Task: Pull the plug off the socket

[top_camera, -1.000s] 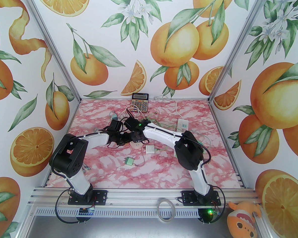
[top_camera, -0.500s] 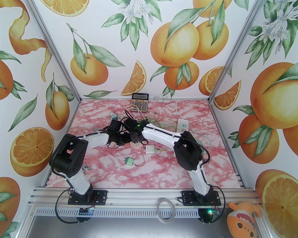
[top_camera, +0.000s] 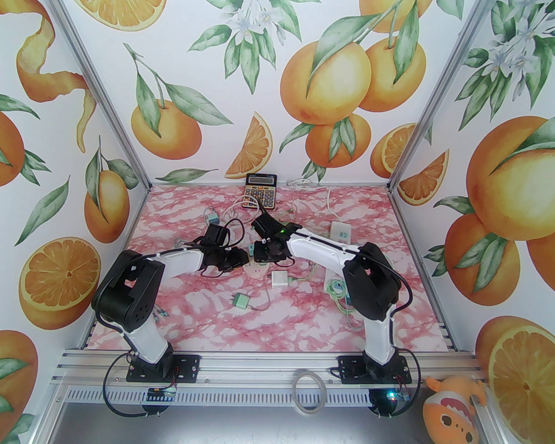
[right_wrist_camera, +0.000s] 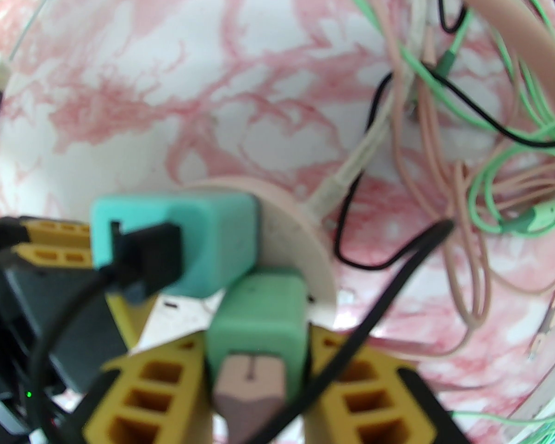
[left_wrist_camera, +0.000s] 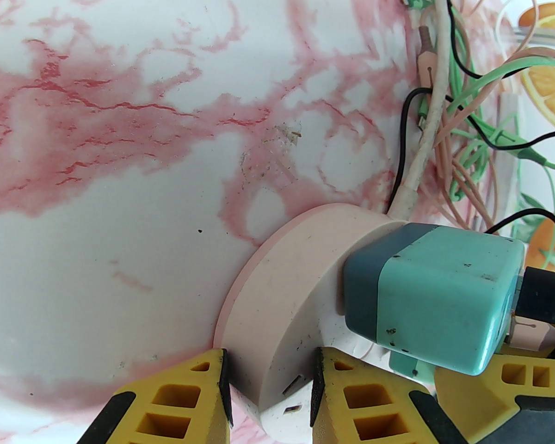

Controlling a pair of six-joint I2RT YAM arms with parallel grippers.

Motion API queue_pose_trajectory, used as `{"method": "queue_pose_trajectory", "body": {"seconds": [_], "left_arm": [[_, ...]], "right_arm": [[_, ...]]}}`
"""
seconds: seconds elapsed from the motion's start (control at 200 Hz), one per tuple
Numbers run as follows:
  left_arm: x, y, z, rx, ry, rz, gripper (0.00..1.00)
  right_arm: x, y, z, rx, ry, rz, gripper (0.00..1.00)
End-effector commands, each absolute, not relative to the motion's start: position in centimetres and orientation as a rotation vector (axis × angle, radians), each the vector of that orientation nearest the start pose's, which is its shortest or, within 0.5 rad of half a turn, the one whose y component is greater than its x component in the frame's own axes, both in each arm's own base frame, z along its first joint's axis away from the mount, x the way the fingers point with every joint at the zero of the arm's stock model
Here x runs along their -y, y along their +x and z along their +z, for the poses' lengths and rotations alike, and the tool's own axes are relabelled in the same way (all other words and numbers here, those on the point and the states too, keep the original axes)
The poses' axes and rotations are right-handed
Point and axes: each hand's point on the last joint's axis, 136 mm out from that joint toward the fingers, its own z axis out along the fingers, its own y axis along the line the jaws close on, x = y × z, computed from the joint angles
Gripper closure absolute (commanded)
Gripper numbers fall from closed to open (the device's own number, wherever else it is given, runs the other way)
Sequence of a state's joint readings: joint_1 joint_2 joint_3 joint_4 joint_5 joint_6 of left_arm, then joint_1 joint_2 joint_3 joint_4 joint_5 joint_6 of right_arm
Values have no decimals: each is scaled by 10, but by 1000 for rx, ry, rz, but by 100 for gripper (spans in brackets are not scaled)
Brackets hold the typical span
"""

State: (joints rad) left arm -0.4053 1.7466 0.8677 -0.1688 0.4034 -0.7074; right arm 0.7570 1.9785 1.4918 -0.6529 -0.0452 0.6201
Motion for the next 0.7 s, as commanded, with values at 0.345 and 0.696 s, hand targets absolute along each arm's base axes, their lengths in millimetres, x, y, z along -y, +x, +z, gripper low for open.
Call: {"method": "queue_pose_trajectory", "body": {"seconds": [0.345, 0.696], "left_arm": [[169, 241, -56, -3166, -389, -474, 70], [168, 241, -56, -3176, -372, -458, 70]], "right_arm": [[-399, 299, 96, -2688, -619, 261, 68], [-395, 299, 99, -2655, -654, 177, 69]]}}
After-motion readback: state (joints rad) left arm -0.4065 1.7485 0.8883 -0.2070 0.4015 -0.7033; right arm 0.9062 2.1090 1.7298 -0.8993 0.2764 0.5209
